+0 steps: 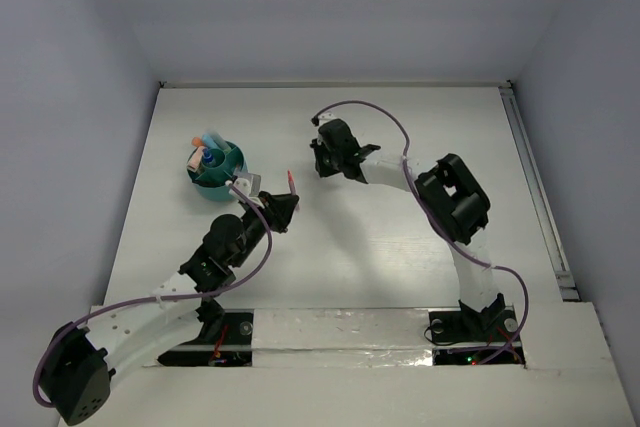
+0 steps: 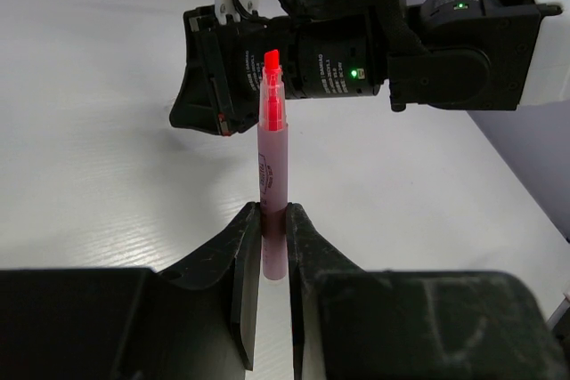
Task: Sort the stationery into containers
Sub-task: Move the pen cap to the center of the board.
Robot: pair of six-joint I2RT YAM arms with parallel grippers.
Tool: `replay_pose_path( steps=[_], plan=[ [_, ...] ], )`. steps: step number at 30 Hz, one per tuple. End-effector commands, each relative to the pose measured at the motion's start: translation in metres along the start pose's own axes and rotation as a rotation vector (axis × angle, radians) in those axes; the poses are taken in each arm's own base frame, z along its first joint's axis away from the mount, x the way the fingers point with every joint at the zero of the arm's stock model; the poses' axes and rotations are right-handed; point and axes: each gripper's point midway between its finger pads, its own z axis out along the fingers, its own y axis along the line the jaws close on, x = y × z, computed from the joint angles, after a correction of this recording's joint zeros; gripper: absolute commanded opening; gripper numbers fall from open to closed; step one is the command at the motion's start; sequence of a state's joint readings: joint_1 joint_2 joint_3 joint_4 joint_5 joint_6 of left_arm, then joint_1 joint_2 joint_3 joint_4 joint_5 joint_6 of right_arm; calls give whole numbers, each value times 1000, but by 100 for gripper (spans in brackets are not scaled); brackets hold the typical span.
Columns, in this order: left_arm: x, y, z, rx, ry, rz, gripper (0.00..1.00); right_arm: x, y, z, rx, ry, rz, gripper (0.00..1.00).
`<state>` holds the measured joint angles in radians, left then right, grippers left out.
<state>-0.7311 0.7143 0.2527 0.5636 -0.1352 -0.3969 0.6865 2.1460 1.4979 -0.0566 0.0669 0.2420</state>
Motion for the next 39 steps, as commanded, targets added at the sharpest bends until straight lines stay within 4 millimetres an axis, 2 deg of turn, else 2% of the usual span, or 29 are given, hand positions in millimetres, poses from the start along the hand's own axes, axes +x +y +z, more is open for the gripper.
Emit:
replay_pose_path(
  steps=[1, 2, 3, 4, 5, 6, 8, 14, 16, 24, 31, 39],
  plan=[
    [-12, -4, -2, 17, -46, 6, 0, -59, 14, -17, -44, -117, -3, 12],
    [-12, -4, -2, 18, -46, 6, 0, -68, 11, -15, -39, -132, 2, 12],
    [-12, -3, -2, 16, -45, 6, 0, -69, 12, -12, -43, -131, 2, 12],
    [-13, -4, -2, 17, -48, 6, 0, -62, 3, -1, -31, -111, 10, 11],
    [-12, -4, -2, 17, -46, 6, 0, -60, 4, 4, -32, -99, 12, 11],
    [-12, -3, -2, 14, -44, 7, 0, -67, -1, 7, -23, -101, 20, 11],
    [-12, -3, -2, 16, -45, 8, 0, -60, -7, 17, -16, -81, 33, 11],
    [-11, -3, -2, 13, -43, 8, 0, -51, -8, 25, -16, -65, 41, 11],
    [-11, -3, -1, 12, -40, 7, 0, -47, -14, 27, -6, -54, 47, 10],
    [-10, -3, 0, 13, -38, 9, 0, -29, -14, 25, -24, -26, 58, 9],
    [-10, -4, -1, 18, -39, 7, 0, -12, -11, 15, -57, 2, 70, 9],
    [-11, -4, -1, 20, -40, 5, 0, -24, -10, 8, -55, -21, 54, 9]
  ],
)
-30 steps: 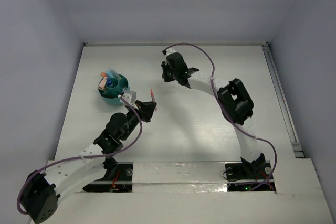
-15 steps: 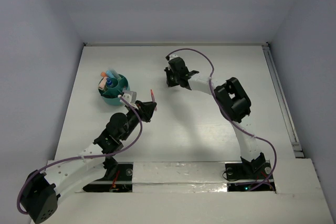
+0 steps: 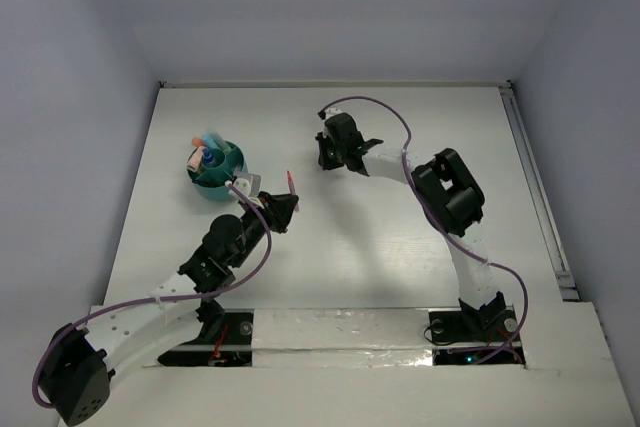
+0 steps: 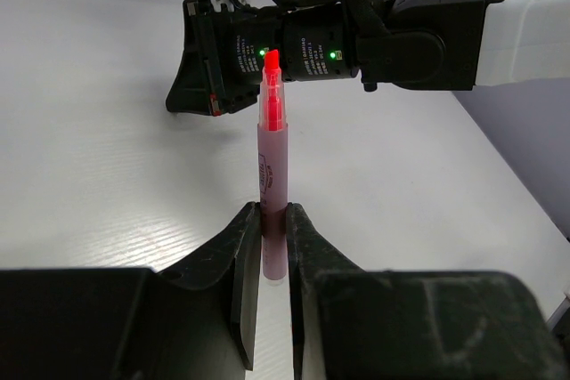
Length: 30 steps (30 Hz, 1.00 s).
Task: Sort the stationery into containers
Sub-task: Move the pen cap to the center of the board.
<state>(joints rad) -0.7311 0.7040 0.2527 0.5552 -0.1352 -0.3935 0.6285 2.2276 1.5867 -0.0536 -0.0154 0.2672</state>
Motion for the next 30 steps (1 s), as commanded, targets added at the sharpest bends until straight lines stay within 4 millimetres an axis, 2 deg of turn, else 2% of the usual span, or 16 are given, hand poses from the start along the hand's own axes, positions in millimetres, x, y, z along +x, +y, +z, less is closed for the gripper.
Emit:
replay_pose_path(
  steps=[1, 18, 21, 24, 25, 27, 30],
  plan=[
    [-10, -4, 0, 18, -39, 1, 0, -13, 6, -14, -18, -21, -10, 9],
    [-10, -6, -1, 29, -40, -3, 0, -21, 14, -44, -58, -51, -32, 10],
    [-10, -7, -1, 33, -38, -5, 0, -28, 14, -49, -51, -66, -31, 18],
    [-9, -7, 0, 35, -34, -7, 0, -40, 12, -62, -21, -100, 1, 39],
    [-9, -8, 0, 37, -33, -7, 0, -46, 14, -69, -27, -116, 13, 50],
    [-9, -8, 0, 40, -33, -7, 0, -43, 15, -76, -28, -113, 55, 55],
    [-10, -9, 0, 44, -35, -8, 0, -39, 21, -85, -57, -108, 123, 55]
  ],
)
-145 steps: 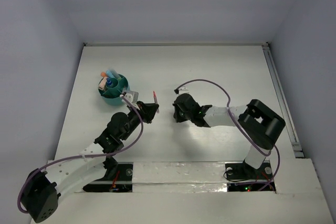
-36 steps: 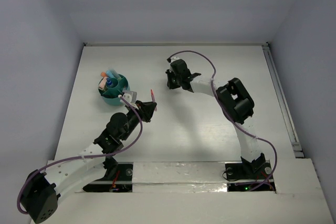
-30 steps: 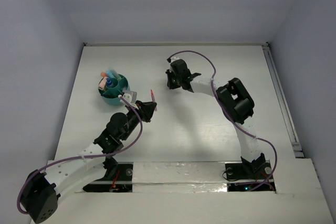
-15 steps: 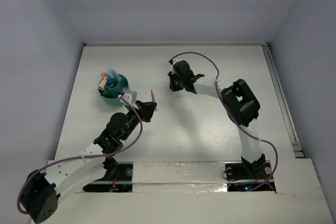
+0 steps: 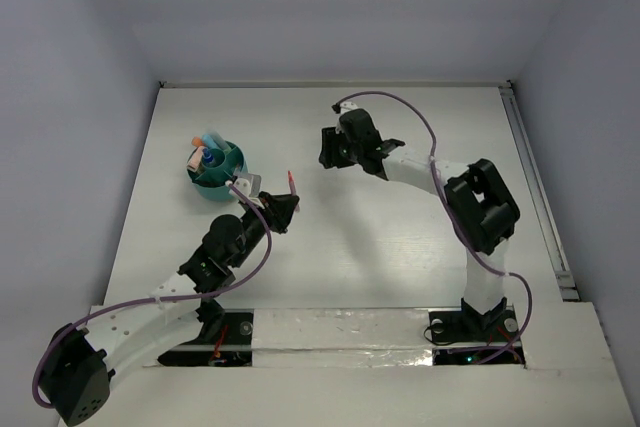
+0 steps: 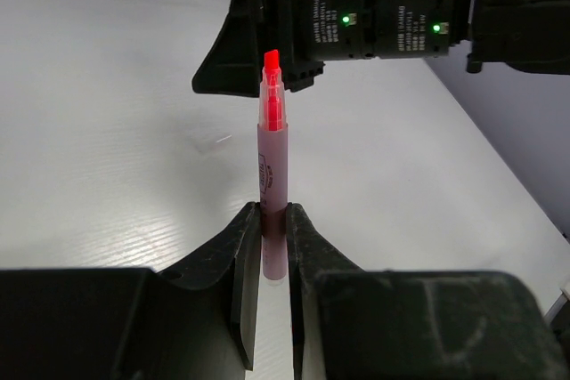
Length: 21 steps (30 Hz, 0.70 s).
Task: Sort the stationery into containers
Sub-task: Move the pen cap to the center of the board.
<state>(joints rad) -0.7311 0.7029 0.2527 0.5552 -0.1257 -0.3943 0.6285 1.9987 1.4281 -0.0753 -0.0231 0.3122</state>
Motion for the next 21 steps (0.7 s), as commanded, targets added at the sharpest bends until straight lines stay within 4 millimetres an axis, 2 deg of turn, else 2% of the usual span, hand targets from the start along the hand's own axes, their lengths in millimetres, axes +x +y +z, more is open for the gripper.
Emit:
replay_pose_path(
  steps=[1, 3, 4, 5, 6, 7, 9, 10, 13, 16, 21],
  plan=[
    [-9, -7, 0, 35, -34, -6, 0, -6, 11, -21, -41, -35, 97, 53],
    [-10, -8, 0, 37, -35, -6, 0, 2, 19, -29, -86, -21, 141, 49],
    [-10, -8, 0, 37, -35, -6, 0, 20, 15, -30, -83, 18, 156, 42],
    [-9, -8, 0, 38, -34, -8, 0, 28, 16, -33, -93, 37, 166, 38],
    [-9, -8, 0, 39, -32, -7, 0, 22, 21, -36, -115, 11, 177, 34],
    [-10, -9, 1, 44, -35, -9, 0, 31, 19, -38, -113, 30, 183, 32],
    [-9, -10, 1, 48, -33, -9, 0, 38, 16, -38, -107, 44, 192, 35],
    [-8, -11, 1, 51, -30, -11, 0, 43, 16, -37, -104, 60, 196, 46],
    [-8, -10, 1, 50, -27, -12, 0, 54, 19, -34, -131, 85, 221, 60],
    [-7, -10, 2, 50, -27, -12, 0, 61, 16, -26, -120, 94, 242, 61],
    [-7, -10, 1, 51, -26, -12, 0, 60, 9, -16, -82, 73, 264, 57]
  ],
)
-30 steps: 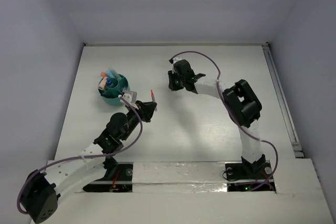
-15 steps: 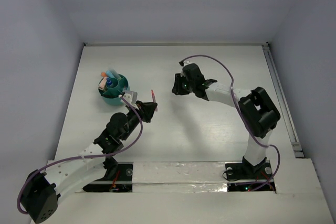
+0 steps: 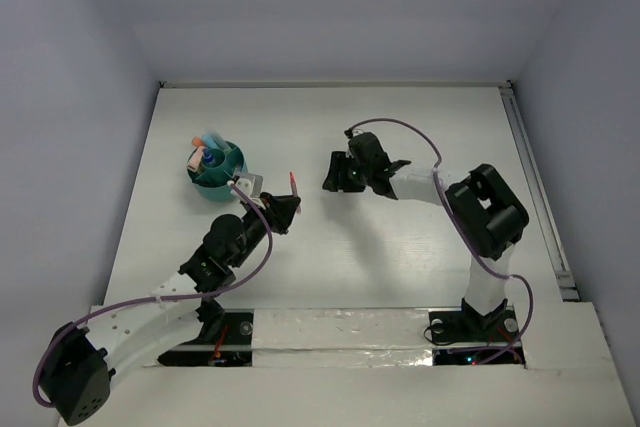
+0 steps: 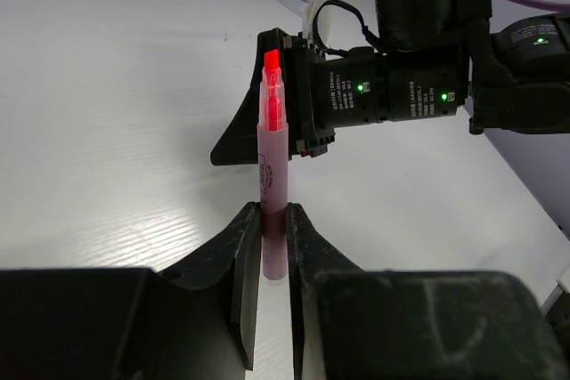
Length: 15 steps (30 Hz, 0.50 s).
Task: Sort the stationery into containers
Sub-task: Move the pen cap to the center of the board.
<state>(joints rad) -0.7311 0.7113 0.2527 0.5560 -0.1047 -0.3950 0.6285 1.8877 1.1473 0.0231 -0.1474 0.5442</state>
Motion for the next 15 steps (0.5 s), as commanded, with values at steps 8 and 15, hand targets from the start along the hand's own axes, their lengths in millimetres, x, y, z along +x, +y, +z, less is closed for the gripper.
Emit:
replay_pose_path(
  steps=[8, 15],
  plan=[
    [-13, -8, 1, 35, -48, -12, 0, -11, 0, 5, 16, -45, 12, 51],
    [-9, -7, 2, 33, -37, -9, 0, -14, 18, -17, -18, -73, -92, 53]
  ],
)
